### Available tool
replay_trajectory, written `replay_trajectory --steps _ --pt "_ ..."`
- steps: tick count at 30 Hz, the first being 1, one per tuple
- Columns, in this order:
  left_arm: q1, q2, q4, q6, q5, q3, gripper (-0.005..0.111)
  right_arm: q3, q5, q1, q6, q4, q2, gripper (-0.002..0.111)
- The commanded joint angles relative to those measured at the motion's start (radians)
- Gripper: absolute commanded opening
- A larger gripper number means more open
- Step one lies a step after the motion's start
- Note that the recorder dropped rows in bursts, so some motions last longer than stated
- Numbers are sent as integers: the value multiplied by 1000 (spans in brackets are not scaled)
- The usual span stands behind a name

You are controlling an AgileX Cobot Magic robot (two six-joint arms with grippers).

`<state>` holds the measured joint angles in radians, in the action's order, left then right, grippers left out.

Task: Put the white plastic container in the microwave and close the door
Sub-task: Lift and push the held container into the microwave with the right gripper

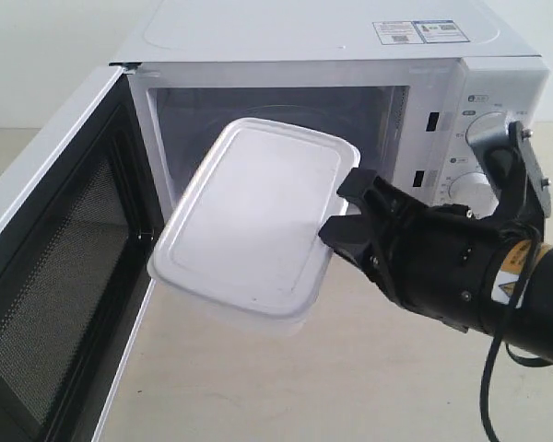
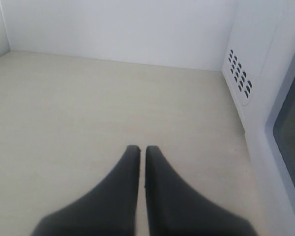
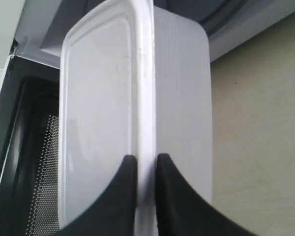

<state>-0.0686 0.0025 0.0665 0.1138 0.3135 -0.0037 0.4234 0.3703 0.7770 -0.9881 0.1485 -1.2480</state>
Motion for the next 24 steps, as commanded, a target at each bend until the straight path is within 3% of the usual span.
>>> replay_trajectory --steps 1,14,24 --pt "0 -2 0 -2 -1 4 4 -55 217 0 -91 -31 -80 0" --pt "0 -2 0 -2 -1 4 4 -68 522 0 -105 158 -242 0" --pt "0 -2 0 -2 -1 4 4 92 529 0 -108 206 -423 0"
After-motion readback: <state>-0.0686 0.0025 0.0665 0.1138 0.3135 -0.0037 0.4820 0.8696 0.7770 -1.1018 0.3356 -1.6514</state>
